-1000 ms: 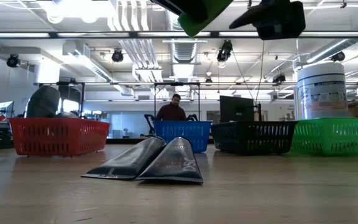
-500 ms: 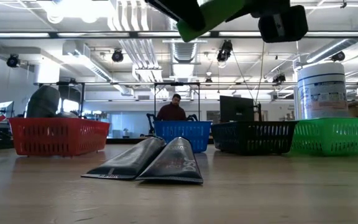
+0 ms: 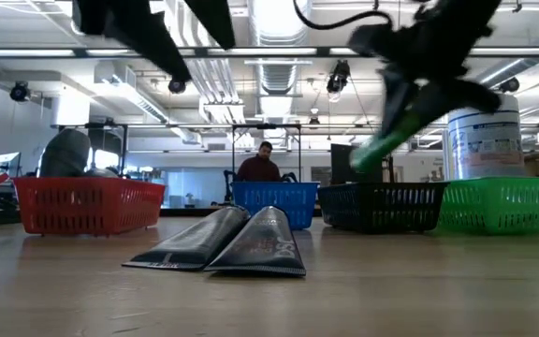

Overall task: Pick & Place Travel size toiletries
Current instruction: Put the green shampoo into the black bin, then put the blue shaving cream into the blue bin

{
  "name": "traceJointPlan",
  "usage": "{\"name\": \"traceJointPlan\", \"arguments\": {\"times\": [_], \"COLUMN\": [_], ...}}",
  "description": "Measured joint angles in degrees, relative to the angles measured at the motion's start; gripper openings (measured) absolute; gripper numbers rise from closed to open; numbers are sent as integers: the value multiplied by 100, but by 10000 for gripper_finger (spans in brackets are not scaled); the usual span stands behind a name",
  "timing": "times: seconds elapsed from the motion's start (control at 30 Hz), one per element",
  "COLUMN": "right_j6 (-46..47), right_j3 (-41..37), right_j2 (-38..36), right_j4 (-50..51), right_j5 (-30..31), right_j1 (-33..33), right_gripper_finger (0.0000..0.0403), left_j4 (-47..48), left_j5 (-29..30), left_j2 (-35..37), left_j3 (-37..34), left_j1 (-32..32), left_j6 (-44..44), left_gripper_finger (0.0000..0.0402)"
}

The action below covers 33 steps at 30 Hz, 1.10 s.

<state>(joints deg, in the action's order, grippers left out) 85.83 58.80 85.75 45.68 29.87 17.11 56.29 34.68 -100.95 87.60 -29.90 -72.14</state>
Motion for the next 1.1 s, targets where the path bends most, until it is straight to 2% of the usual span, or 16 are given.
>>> {"name": "traceJointPlan", "arguments": {"times": [0.07, 0.13, 0.23, 0.37, 0.53, 0.63, 0.83, 0.97, 1.1], "right_j6": [-296, -421, -555, -584, -641, -755, -653, -719, -799], "right_j3": [-204, -414, -543, -577, -335, -19, 387, 458, 470], "right_j2": [91, 229, 355, 415, 287, 234, 195, 195, 174], "right_j4": [-813, -1123, -1610, -1524, -930, -164, 886, 951, 949], "right_j5": [89, 355, 400, 189, 357, 472, 738, 784, 782], "right_j1": [-212, -379, -603, -679, -487, -304, -63, -1, 69], "right_gripper_finger": [110, 125, 160, 217, 285, 316, 356, 362, 348], "left_j4": [-822, -1370, -1617, -1845, -2926, -3275, -3204, -2894, -2315], "left_j5": [-191, -324, -611, -907, -1322, -1330, -1452, -1473, -1570], "left_j2": [13, 41, 92, 74, 30, -105, -639, -1019, -1295], "left_j3": [-453, -842, -1258, -1740, -2210, -2235, -1847, -1508, -1236], "left_j1": [0, 33, 92, 161, 287, 334, 491, 578, 626], "left_j6": [-9, -63, -336, -343, -347, -403, -430, -321, -287], "left_gripper_finger": [328, 326, 326, 329, 330, 330, 330, 322, 290]}}
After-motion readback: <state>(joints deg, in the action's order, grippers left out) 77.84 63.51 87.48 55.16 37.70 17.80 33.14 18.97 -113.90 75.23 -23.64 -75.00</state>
